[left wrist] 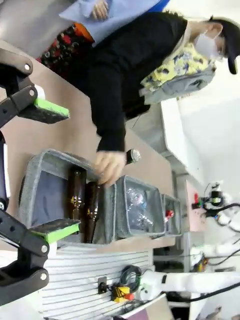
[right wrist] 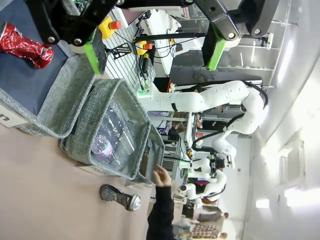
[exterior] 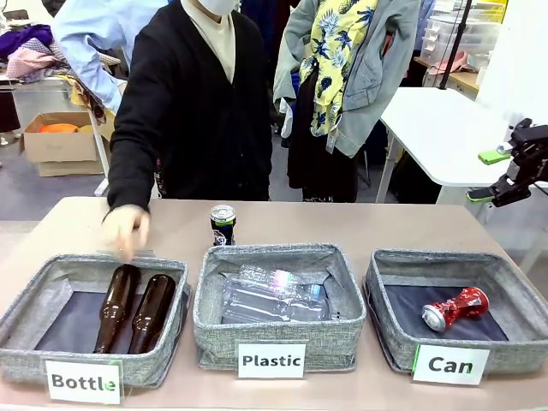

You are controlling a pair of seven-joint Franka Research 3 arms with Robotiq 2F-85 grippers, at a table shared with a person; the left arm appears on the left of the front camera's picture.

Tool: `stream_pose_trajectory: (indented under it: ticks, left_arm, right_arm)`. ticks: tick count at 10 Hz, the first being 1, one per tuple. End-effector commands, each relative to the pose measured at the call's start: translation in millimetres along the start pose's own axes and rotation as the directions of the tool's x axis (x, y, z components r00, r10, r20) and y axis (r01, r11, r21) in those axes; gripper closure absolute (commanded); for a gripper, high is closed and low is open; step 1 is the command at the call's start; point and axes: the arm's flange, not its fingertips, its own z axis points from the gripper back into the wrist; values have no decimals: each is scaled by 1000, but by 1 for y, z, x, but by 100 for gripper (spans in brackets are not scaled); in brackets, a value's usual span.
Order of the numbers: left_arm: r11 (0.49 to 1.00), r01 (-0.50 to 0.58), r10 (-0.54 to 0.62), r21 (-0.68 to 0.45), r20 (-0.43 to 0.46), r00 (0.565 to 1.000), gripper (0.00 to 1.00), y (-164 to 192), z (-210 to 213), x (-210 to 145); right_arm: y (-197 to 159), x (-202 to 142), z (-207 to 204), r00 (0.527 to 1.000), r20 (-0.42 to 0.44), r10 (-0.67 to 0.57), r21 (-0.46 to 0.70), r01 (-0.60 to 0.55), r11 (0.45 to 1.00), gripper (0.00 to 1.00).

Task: Sort the can waste into the basket.
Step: Pick up the can waste from the table and place it in the right Fabric basket.

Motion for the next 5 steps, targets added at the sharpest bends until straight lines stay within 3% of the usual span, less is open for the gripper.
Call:
stream_pose_trajectory:
  ticks: [1, 4, 5]
  left_arm:
    - [988, -37, 18, -147, -130, 991, 0, 55, -76, 25]
    - [960, -52, -11, -276, -222, 975, 0, 105, -228, 16]
    - [936, -100, 29, -338, -210, 977, 0, 109, -291, 0]
  right_arm:
    - [2, 0, 3, 1000, -12, 15, 1, -15, 1000, 0]
    - [2, 0, 3, 1000, -12, 15, 1, -15, 1000, 0]
    - [2, 0, 3, 1000, -12, 15, 1, -15, 1000, 0]
